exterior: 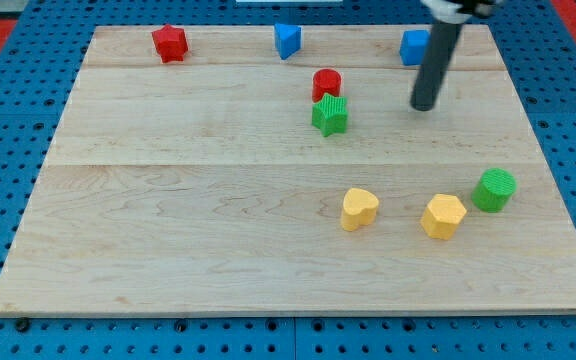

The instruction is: Move your arm towards center right

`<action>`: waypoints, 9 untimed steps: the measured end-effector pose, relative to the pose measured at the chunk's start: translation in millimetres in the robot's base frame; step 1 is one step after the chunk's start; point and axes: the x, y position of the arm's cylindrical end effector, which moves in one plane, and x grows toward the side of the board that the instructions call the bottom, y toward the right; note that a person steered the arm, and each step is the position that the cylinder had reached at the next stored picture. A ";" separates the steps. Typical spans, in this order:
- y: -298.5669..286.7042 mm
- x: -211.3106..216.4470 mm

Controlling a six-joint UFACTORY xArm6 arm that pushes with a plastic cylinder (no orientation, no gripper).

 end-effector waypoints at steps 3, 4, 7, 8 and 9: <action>-8.5 -54.7; -7.8 -55.0; 23.5 -39.9; 50.4 -25.3; 63.5 -21.1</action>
